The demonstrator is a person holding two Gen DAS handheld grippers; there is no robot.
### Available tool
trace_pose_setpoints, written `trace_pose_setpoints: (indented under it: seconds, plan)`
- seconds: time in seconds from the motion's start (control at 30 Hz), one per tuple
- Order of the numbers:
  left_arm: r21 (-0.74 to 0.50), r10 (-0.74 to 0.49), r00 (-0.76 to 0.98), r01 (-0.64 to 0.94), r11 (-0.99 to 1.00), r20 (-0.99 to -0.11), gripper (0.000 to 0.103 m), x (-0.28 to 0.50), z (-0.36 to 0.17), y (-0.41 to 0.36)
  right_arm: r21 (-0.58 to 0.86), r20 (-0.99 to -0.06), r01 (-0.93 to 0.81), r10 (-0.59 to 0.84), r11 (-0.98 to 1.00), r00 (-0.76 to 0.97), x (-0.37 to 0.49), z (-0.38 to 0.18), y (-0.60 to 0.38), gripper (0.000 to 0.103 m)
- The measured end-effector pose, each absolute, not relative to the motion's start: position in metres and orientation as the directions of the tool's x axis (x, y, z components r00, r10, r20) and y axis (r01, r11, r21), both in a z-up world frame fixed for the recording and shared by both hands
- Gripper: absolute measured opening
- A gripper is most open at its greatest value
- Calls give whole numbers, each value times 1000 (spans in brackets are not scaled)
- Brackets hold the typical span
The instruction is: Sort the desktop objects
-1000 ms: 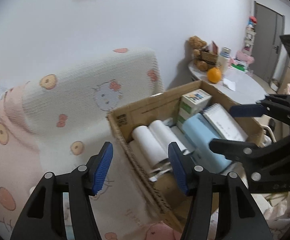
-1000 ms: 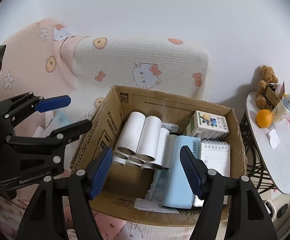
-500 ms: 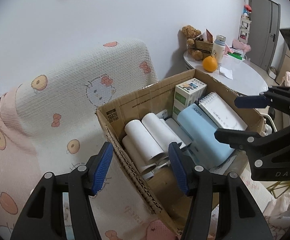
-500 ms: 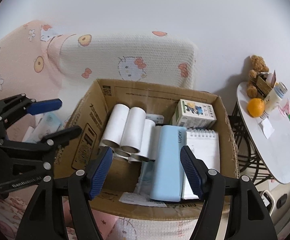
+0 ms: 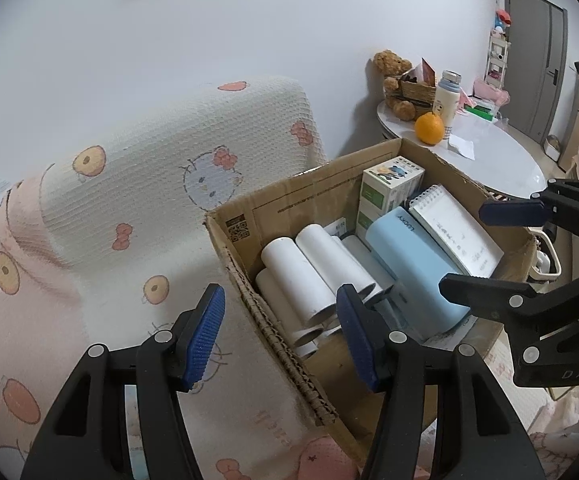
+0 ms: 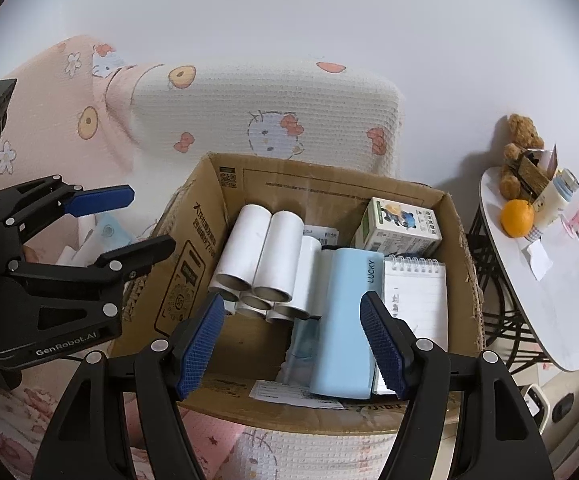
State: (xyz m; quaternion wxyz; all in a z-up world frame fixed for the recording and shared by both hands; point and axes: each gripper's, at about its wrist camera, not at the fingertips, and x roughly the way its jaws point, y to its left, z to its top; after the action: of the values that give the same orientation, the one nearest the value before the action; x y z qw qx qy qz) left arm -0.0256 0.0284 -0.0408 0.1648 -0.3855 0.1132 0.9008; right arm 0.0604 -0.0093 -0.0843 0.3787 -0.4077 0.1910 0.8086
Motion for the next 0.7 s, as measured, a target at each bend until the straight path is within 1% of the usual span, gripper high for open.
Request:
trace_pose_setpoints:
  seconds: [0.23, 0.7]
  plan:
    - [68, 227, -652, -395, -916, -723, 63, -23, -39, 28, -4, -805, -759, 452, -651, -384, 56, -84, -11, 68]
    - [87, 217, -661, -395, -914, -718, 63, -22, -37, 30, 2, -802, -756, 450, -654, -391, 55, -82, -12, 68]
